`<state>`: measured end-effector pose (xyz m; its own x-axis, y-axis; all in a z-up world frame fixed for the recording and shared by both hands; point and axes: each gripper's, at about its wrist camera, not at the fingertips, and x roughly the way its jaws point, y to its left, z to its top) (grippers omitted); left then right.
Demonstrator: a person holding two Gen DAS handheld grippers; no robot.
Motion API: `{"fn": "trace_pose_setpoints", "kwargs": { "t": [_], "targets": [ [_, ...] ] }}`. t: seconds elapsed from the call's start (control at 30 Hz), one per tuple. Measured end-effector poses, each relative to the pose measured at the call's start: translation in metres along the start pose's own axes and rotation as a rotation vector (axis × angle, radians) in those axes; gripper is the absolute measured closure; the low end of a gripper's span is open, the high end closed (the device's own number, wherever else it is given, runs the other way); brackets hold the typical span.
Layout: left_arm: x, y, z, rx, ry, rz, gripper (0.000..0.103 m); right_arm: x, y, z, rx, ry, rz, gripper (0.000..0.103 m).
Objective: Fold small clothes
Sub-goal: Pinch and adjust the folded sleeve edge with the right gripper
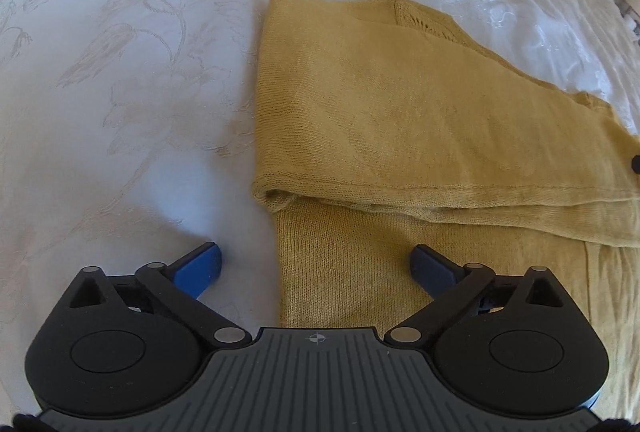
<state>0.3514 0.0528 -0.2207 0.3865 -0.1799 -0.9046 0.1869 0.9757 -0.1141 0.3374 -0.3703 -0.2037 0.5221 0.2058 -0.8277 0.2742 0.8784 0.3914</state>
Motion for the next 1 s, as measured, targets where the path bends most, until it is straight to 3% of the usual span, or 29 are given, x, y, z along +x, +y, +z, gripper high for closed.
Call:
{"fn": "trace_pose_setpoints", "kwargs": {
  "t": [0.13,0.17,0.4,0.47,0.53,0.6,0.7,0.9,1.0],
  "targets": [
    [-0.001,0.003,-0.002,0.002,0.001,-0.006,0.001,0.008,0.001,-0.005,0.023,0.034,0.025,0.06],
    [-0.002,0.003,-0.001,0.006,0.004,-0.006,0.001,0.008,0.002,-0.006,0.022,0.036,0.034,0.091],
    [-0.004,0.005,-0.002,0.012,0.012,-0.007,0.0,-0.058,0.022,-0.012,-0.137,-0.122,-0.036,0.091],
    [0.004,-0.004,0.007,0.017,0.014,-0.003,0.0,-0.052,0.012,-0.017,-0.148,-0.077,-0.095,0.091],
    [0.004,-0.005,0.008,0.02,0.021,-0.001,0.0,-0.034,-0.005,-0.022,-0.11,0.013,-0.097,0.09],
    [0.004,-0.006,0.011,0.028,0.039,-0.004,0.001,-0.023,-0.016,-0.026,-0.068,0.055,-0.067,0.086],
    [-0.005,-0.007,0.016,0.041,0.05,-0.01,0.003,-0.022,-0.021,-0.028,-0.028,0.038,-0.042,0.08],
    [-0.041,-0.019,0.021,0.104,-0.042,-0.039,0.003,-0.027,-0.028,-0.023,0.009,0.016,0.01,0.05],
    [-0.051,-0.028,0.031,0.143,-0.09,-0.048,0.003,-0.025,-0.033,-0.019,0.069,0.005,0.055,0.047]
  ]
}}
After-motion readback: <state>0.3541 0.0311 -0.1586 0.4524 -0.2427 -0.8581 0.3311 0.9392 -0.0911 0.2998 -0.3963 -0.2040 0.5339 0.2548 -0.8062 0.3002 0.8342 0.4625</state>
